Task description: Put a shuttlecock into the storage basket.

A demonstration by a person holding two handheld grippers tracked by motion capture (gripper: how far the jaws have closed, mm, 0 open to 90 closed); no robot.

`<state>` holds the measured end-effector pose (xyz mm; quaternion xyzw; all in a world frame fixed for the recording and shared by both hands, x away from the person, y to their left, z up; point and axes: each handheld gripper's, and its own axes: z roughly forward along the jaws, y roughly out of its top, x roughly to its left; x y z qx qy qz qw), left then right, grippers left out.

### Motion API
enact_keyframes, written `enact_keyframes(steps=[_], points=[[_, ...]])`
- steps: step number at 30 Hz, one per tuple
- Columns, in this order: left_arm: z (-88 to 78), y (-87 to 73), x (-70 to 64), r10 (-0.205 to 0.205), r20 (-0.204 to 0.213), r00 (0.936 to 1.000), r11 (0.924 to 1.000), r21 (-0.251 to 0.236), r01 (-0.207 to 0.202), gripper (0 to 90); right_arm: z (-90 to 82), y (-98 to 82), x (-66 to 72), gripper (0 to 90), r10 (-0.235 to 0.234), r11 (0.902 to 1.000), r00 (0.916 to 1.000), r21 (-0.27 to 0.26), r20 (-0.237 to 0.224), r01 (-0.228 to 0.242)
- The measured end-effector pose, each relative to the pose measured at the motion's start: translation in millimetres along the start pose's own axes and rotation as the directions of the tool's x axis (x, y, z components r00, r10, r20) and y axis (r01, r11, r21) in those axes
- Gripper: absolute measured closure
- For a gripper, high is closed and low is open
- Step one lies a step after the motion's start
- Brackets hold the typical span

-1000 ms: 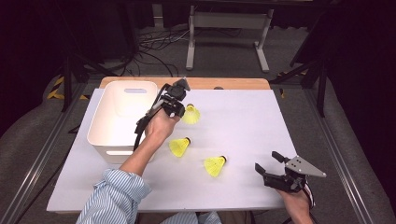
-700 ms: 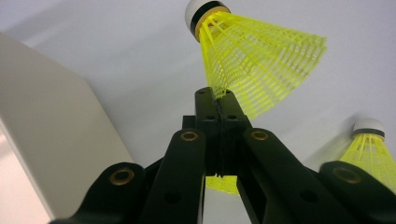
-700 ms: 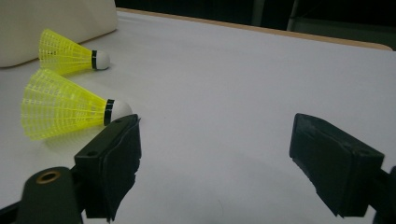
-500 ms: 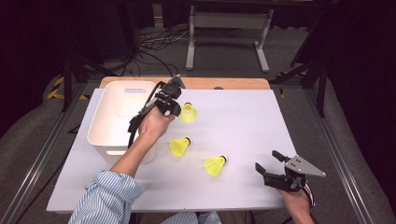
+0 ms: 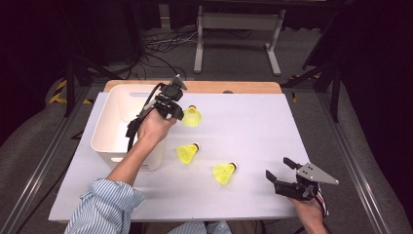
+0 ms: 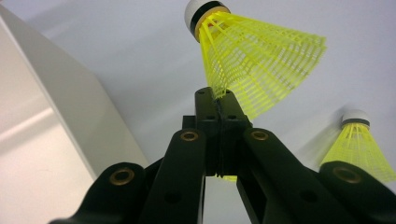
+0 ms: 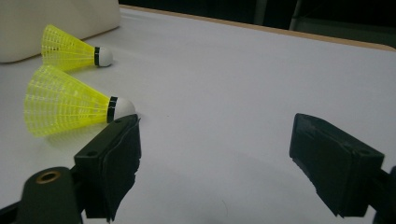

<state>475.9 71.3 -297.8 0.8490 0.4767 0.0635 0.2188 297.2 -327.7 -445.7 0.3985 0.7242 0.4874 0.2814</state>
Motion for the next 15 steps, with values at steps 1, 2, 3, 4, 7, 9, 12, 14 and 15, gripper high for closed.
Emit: enact_keyframes(steps=[1, 2, 3, 4, 7, 9, 12, 14, 15], points=[[-1.6, -0.6, 1.3, -0.004, 0.002, 1.0000, 1.0000, -0.003, 0.004, 90.0, 0.0, 0.0, 0.1, 17.2, 0.001, 1.0000, 1.0000, 0.000, 0.000, -0.001], [-3.2, -1.1, 2.8, -0.005, 0.006, 1.0000, 1.0000, -0.005, 0.005, 90.0, 0.1, 0.1, 0.2, 17.2, 0.001, 1.0000, 1.0000, 0.000, 0.000, -0.001], [-4.8, -1.6, 4.3, -0.007, 0.010, 0.9999, 0.9999, -0.009, 0.007, 90.0, 0.1, 0.1, 0.2, 17.2, 0.000, 1.0000, 1.0000, 0.001, -0.001, 0.000], [-6.3, -2.1, 5.7, -0.009, 0.012, 0.9999, 0.9999, -0.011, 0.009, 90.0, 0.1, 0.1, 0.4, 17.2, -0.001, 1.0000, 1.0000, 0.003, 0.001, 0.001], [-9.8, -3.3, 9.3, -0.013, 0.014, 0.9998, 0.9998, -0.016, 0.014, 90.0, 0.2, 0.1, 0.4, 17.2, 0.000, 1.0000, 1.0000, 0.003, 0.001, 0.000], [-11.3, -4.3, 12.2, -0.010, 0.012, 0.9999, 0.9998, -0.018, 0.010, 90.0, 0.2, 0.1, 0.4, 17.2, 0.000, 1.0000, 1.0000, 0.003, 0.002, 0.000], [-13.1, -5.9, 16.2, -0.010, 0.011, 0.9999, 0.9998, -0.018, 0.011, 90.0, 0.1, 0.1, 0.3, 17.2, 0.001, 1.0000, 1.0000, 0.002, 0.001, -0.001], [-13.9, -6.9, 17.6, -0.018, 0.016, 0.9997, 0.9996, -0.021, 0.018, 90.0, 0.2, 0.1, 0.3, 17.2, 0.000, 1.0000, 1.0000, 0.004, 0.002, 0.000], [-14.4, -7.1, 18.3, -0.014, 0.014, 0.9998, 0.9997, -0.021, 0.014, 90.0, 0.3, 0.0, 0.3, 17.1, 0.001, 1.0000, 1.0000, 0.004, 0.001, -0.002]])
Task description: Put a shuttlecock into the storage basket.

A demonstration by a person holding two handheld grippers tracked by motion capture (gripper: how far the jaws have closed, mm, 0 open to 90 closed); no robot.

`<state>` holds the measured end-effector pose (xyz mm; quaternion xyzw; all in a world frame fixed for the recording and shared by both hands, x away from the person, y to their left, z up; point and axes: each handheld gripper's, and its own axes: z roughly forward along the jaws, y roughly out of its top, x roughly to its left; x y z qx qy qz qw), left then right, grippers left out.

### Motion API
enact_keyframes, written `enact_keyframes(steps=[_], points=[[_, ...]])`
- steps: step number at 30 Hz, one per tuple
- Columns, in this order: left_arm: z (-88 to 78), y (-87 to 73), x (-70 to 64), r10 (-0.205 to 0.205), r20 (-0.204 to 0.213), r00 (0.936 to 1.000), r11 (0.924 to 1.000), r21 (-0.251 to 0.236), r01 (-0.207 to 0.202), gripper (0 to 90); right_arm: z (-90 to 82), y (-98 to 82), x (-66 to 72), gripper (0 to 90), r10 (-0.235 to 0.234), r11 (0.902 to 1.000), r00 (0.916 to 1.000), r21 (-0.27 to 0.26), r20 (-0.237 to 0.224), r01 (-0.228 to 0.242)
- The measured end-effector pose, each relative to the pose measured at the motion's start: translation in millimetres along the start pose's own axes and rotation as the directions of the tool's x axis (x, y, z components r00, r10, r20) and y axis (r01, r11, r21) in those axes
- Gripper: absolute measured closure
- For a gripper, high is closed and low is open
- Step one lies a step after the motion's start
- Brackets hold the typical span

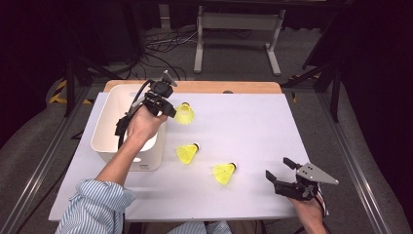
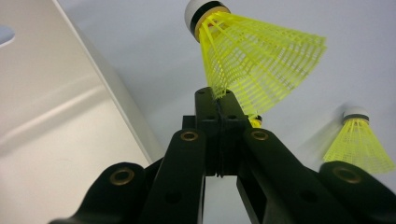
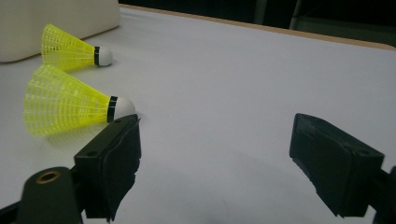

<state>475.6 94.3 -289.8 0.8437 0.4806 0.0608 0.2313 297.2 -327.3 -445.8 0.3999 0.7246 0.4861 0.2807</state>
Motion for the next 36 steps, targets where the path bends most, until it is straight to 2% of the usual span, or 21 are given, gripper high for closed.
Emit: enact_keyframes(steps=[9, 20, 36], points=[[-5.0, -1.4, 4.2, 0.004, 0.003, 1.0000, 1.0000, -0.006, -0.004, 90.0, -0.2, 0.0, 0.0, 17.2, 0.000, 1.0000, 1.0000, -0.001, 0.000, 0.000], [-12.8, -4.9, 11.1, -0.016, 0.005, 0.9999, 0.9997, -0.018, 0.016, 90.0, -0.2, 0.0, -0.1, 17.2, 0.001, 1.0000, 1.0000, -0.002, 0.001, -0.001], [-25.3, -9.2, 20.8, -0.019, -0.003, 0.9998, 0.9990, -0.041, 0.019, 90.0, -0.1, 0.0, -0.1, 17.2, 0.001, 1.0000, 1.0000, 0.000, 0.002, -0.001]])
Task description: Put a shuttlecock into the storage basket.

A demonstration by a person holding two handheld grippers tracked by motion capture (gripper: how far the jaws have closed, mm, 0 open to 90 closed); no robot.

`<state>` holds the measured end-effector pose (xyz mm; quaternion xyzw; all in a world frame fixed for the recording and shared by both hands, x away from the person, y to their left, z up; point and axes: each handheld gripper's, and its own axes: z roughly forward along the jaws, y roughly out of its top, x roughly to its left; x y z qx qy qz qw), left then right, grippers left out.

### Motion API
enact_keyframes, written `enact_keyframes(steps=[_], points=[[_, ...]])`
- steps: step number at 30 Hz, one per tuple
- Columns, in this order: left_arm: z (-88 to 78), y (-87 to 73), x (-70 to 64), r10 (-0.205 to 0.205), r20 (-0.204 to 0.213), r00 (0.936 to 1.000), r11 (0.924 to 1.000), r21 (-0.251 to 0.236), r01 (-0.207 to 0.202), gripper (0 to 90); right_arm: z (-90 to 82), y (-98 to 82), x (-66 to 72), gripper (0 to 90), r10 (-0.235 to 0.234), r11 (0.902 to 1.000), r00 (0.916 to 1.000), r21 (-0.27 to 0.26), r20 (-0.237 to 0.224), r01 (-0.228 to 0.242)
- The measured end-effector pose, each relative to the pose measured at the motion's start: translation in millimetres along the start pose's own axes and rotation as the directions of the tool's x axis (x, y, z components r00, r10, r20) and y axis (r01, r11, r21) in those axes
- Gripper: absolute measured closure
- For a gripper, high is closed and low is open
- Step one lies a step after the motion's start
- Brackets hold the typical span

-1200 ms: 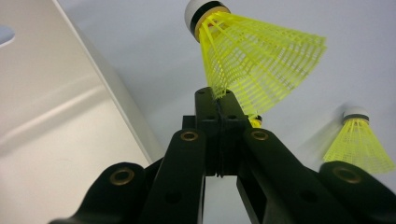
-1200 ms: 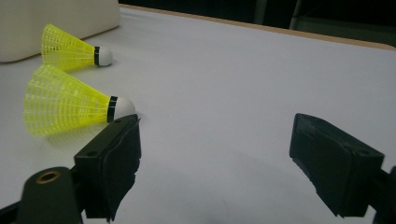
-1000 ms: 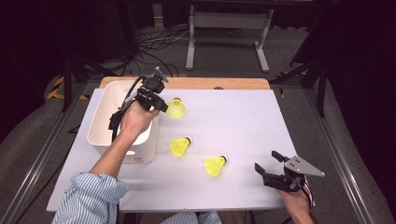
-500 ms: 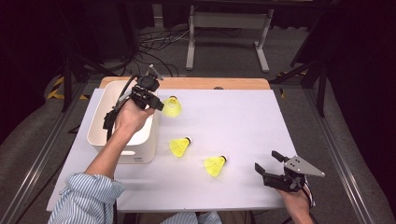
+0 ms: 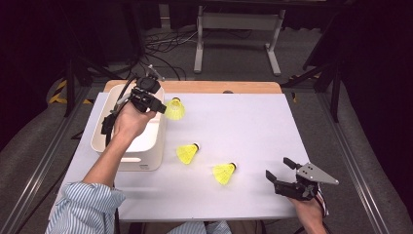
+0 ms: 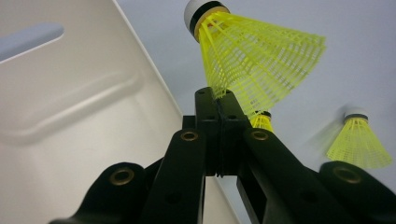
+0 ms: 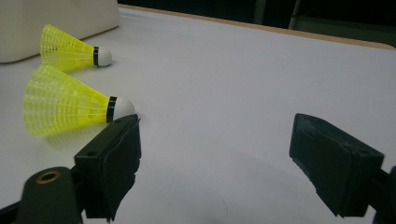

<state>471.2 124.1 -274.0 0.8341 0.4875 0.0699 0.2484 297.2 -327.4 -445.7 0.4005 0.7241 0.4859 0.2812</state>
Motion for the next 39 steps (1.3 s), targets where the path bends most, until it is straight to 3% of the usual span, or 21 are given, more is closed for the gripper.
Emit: enact_keyframes(steps=[39], points=[[-19.6, -14.2, 22.2, -0.053, -0.020, 0.9984, 0.9979, -0.038, 0.053, 90.0, 0.2, 0.1, 0.2, 17.2, -0.001, 1.0000, 1.0000, 0.001, 0.001, 0.001]])
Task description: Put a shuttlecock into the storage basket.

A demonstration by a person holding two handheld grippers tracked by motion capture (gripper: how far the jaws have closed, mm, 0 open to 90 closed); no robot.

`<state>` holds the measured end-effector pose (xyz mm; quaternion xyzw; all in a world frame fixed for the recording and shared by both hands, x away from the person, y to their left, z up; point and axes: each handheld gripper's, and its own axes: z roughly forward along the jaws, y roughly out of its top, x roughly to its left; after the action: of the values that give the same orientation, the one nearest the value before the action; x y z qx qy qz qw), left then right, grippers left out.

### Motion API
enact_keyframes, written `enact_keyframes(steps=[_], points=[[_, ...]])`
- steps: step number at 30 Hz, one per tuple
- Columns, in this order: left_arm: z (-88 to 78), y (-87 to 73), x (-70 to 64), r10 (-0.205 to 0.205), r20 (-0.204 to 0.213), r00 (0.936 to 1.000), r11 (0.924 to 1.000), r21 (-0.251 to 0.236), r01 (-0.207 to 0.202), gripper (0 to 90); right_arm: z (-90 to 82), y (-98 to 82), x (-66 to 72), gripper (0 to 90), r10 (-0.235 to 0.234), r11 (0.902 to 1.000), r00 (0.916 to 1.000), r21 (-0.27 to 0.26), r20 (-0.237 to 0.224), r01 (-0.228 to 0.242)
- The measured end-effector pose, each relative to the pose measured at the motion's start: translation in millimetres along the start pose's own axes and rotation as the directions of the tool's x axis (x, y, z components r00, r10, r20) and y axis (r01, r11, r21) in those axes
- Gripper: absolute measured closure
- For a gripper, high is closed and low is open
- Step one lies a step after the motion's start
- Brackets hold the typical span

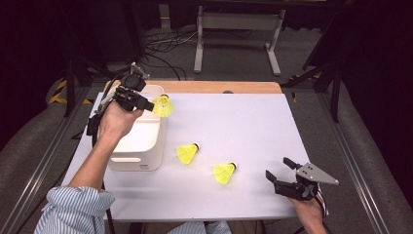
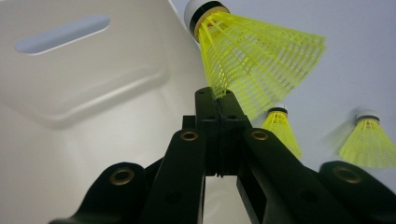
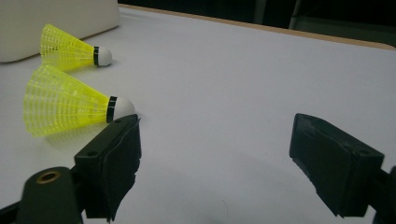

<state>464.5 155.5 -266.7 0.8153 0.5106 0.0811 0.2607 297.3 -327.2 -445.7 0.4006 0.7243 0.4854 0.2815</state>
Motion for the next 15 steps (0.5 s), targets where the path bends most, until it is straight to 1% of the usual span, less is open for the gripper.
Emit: enact_keyframes(steps=[8, 10, 15], points=[[-1.8, -3.1, 7.0, -0.011, -0.004, 0.9999, 0.9999, -0.003, 0.011, 90.0, 0.1, -0.1, -0.3, 17.2, 0.002, 1.0000, 1.0000, 0.000, 0.002, -0.002], [-2.0, -4.0, 8.4, -0.020, -0.006, 0.9998, 0.9998, -0.009, 0.020, 90.0, 0.2, -0.1, -0.3, 17.3, 0.001, 1.0000, 1.0000, 0.000, 0.001, -0.001], [-2.2, -6.3, 13.7, -0.034, -0.010, 0.9994, 0.9994, -0.005, 0.034, 90.0, -0.1, -0.1, -0.2, 17.2, 0.000, 1.0000, 1.0000, 0.000, 0.000, 0.000]])
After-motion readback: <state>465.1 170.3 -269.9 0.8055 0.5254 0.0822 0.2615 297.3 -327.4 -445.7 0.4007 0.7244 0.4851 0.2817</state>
